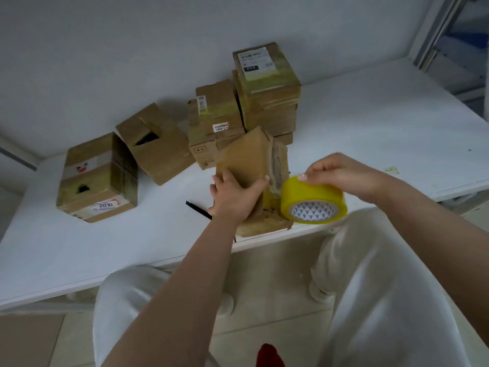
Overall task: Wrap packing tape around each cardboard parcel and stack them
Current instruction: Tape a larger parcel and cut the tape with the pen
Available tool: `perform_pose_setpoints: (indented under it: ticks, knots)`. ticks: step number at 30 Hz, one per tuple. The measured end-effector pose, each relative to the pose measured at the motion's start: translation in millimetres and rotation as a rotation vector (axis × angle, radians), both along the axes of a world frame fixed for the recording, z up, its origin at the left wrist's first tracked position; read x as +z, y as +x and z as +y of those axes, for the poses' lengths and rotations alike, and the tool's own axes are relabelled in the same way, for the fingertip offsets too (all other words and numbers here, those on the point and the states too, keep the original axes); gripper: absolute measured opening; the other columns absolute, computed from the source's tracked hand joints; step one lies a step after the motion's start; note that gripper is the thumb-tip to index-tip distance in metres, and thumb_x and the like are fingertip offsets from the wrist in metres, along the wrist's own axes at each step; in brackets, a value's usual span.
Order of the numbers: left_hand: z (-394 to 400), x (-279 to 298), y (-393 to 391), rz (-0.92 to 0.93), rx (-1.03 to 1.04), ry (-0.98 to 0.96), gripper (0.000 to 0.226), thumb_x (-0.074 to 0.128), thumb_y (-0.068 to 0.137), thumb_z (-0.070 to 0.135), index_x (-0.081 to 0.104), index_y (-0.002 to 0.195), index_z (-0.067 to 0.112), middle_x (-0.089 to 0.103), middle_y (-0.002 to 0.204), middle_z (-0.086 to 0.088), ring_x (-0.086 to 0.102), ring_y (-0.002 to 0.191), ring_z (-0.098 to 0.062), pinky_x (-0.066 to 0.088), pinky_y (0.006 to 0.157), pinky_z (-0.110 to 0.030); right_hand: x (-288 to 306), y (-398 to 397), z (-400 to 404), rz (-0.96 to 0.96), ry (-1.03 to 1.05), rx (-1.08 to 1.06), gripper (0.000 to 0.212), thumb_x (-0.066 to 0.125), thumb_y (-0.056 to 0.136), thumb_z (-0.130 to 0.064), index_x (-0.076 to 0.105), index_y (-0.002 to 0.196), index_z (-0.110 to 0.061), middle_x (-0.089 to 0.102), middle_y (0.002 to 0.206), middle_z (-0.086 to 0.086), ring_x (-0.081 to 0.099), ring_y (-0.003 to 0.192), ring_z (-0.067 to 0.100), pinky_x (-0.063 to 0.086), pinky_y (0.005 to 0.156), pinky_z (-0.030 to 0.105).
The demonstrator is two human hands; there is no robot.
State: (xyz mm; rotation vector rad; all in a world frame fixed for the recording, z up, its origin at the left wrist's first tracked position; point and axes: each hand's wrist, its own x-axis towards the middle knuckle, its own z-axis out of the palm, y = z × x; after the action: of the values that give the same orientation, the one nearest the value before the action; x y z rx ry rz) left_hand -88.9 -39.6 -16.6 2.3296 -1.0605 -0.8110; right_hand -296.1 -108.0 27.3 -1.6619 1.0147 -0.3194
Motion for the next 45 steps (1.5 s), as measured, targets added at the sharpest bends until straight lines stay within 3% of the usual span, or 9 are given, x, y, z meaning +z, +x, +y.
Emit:
perform_pose_setpoints:
  ticks: [4, 7, 14, 19, 24, 32, 36, 41, 45]
  knots:
    - [23, -12, 12, 0.713, 0.271, -0.208, 0.072, 0.062, 0.072, 0.063, 0.053, 0.131, 0.022, 0.063, 0.122, -0.006, 0.062, 0.107, -0.023, 0.053, 0.090, -0.042, 41, 20, -1, -0.107, -0.021, 0.067, 0.058, 0.069, 0.068, -0.057, 0.073, 0.091, -0.004, 0.073, 0.087, 0.008, 0.070, 0.079, 0.021, 0.052, 0.077, 0.032]
    - [39, -21, 7, 0.927, 0.309, -0.227, 0.043, 0.044, 0.095, 0.050, 0.064, 0.120, 0.021, 0.071, 0.110, -0.009, 0.067, 0.102, -0.025, 0.055, 0.075, -0.033, 52, 48, 6, -0.055, -0.060, 0.173, 0.073, 0.073, 0.065, -0.070, 0.071, 0.089, -0.001, 0.072, 0.082, 0.011, 0.070, 0.077, 0.025, 0.053, 0.077, 0.035]
    - [81, -12, 56, 0.520, -0.016, -0.511, 0.057, 0.039, 0.090, 0.068, 0.041, 0.141, 0.043, 0.040, 0.151, 0.006, 0.043, 0.136, -0.018, 0.041, 0.108, -0.043, 54, 98, 21, 0.036, -0.122, 0.185, 0.067, 0.069, 0.073, -0.062, 0.073, 0.091, 0.002, 0.075, 0.078, 0.005, 0.072, 0.073, 0.018, 0.056, 0.073, 0.032]
    - [69, -13, 54, 0.427, -0.445, -0.401, 0.101, 0.084, 0.054, 0.064, 0.029, 0.138, 0.061, 0.021, 0.159, -0.003, 0.017, 0.149, -0.024, 0.026, 0.117, -0.052, 54, 108, 23, 0.071, -0.138, 0.187, 0.061, 0.071, 0.070, -0.062, 0.075, 0.087, -0.004, 0.075, 0.076, 0.002, 0.071, 0.067, 0.011, 0.055, 0.065, 0.025]
    - [54, -19, 27, 0.260, -0.241, -0.245, 0.146, 0.092, 0.043, 0.055, 0.002, 0.154, 0.029, 0.020, 0.160, 0.000, 0.027, 0.145, -0.018, 0.029, 0.116, -0.042, 54, 98, 21, 0.067, -0.109, 0.180, 0.052, 0.069, 0.074, -0.060, 0.076, 0.086, -0.010, 0.075, 0.076, -0.004, 0.072, 0.071, 0.009, 0.057, 0.076, 0.029]
    - [52, -22, 41, 0.164, -0.411, -0.155, 0.137, 0.070, 0.038, 0.088, -0.003, 0.148, 0.052, -0.013, 0.156, 0.024, 0.010, 0.149, -0.015, 0.031, 0.115, -0.051, 71, 39, -11, 0.296, -0.298, 0.120, 0.060, 0.072, 0.067, -0.062, 0.067, 0.065, -0.003, 0.061, 0.056, 0.003, 0.059, 0.056, 0.018, 0.043, 0.058, 0.025]
    - [51, -18, 38, 0.174, -0.430, -0.127, 0.141, 0.069, 0.038, 0.088, -0.007, 0.150, 0.049, -0.017, 0.156, 0.024, 0.006, 0.149, -0.014, 0.028, 0.118, -0.049, 24, 9, -23, 0.488, -0.274, 0.086, 0.058, 0.070, 0.071, -0.064, 0.073, 0.071, -0.006, 0.070, 0.073, 0.013, 0.067, 0.070, 0.022, 0.052, 0.068, 0.032]
    - [53, -17, 40, 0.192, -0.422, -0.110, 0.140, 0.071, 0.041, 0.086, -0.008, 0.150, 0.047, -0.014, 0.155, 0.025, 0.006, 0.149, -0.014, 0.029, 0.117, -0.048, -24, 13, -17, 0.477, -0.182, 0.027, 0.051, 0.068, 0.073, -0.067, 0.075, 0.073, -0.016, 0.070, 0.076, 0.004, 0.066, 0.075, 0.017, 0.053, 0.078, 0.038]
    - [53, -8, 36, 0.126, -0.449, -0.044, 0.137, 0.066, 0.046, 0.087, -0.013, 0.150, 0.046, -0.023, 0.156, 0.019, -0.003, 0.150, -0.019, 0.023, 0.119, -0.048, -45, 21, -9, 0.415, -0.159, 0.011, 0.070, 0.065, 0.072, -0.070, 0.073, 0.084, -0.001, 0.067, 0.076, 0.017, 0.065, 0.069, 0.025, 0.051, 0.069, 0.037]
